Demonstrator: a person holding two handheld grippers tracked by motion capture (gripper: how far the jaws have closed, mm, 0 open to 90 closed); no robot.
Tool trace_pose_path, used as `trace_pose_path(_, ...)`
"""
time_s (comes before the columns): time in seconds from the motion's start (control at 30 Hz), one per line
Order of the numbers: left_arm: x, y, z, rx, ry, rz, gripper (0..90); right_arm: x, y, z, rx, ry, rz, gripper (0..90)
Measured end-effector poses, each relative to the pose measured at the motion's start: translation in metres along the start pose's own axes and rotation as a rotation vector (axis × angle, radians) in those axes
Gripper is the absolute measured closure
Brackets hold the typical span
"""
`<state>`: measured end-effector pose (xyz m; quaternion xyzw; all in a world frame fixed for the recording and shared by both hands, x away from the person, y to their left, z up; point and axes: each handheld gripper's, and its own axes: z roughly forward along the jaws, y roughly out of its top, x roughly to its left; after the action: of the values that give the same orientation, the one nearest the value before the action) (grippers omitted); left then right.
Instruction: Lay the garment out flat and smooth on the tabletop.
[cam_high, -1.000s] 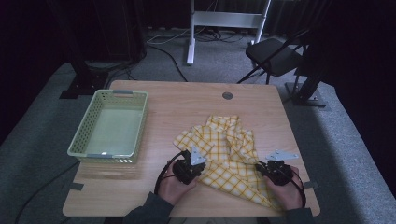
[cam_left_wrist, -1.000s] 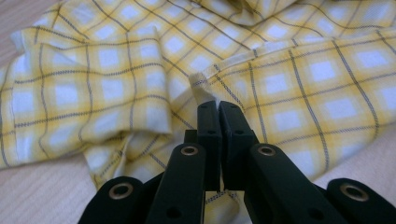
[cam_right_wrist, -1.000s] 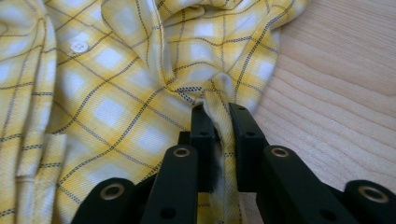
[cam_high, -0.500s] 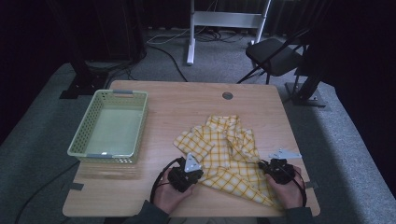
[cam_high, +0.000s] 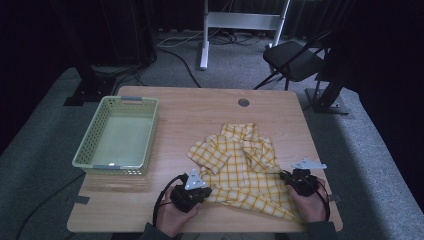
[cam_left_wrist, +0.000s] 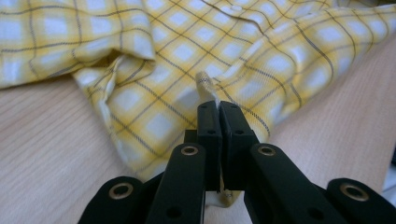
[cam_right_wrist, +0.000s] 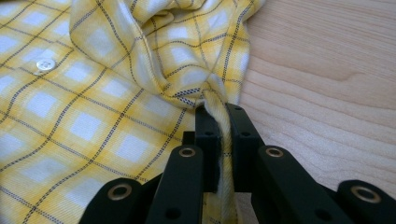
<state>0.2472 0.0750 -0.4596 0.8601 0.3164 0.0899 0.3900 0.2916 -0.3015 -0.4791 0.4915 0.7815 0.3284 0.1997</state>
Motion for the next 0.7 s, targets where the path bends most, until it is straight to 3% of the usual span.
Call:
trace_pose_path(0.2,0.003,-0.008,-0.009,-0.018,-0.002,-0.031,88.3,-0.002,0.0,-0.001,0.0,-0.008,0.004,84.7)
trace_pose_path(0.4,0.001,-0.012,-0.012,-0.018,-0.023,-0.035,87.5,-0.005,-0.002,-0.003,0.005,-0.015,0.014,81.8)
trace_pose_path(0.5,0.0,-0.01,-0.013,-0.026,-0.023,-0.033,80.3,-0.002,-0.001,-0.004,0.007,0.002,-0.004,72.6)
trace_pose_path(0.7,0.001,-0.007,-0.009,-0.03,-0.03,-0.037,69.3,0.006,0.003,-0.013,-0.014,0.012,-0.039,66.0)
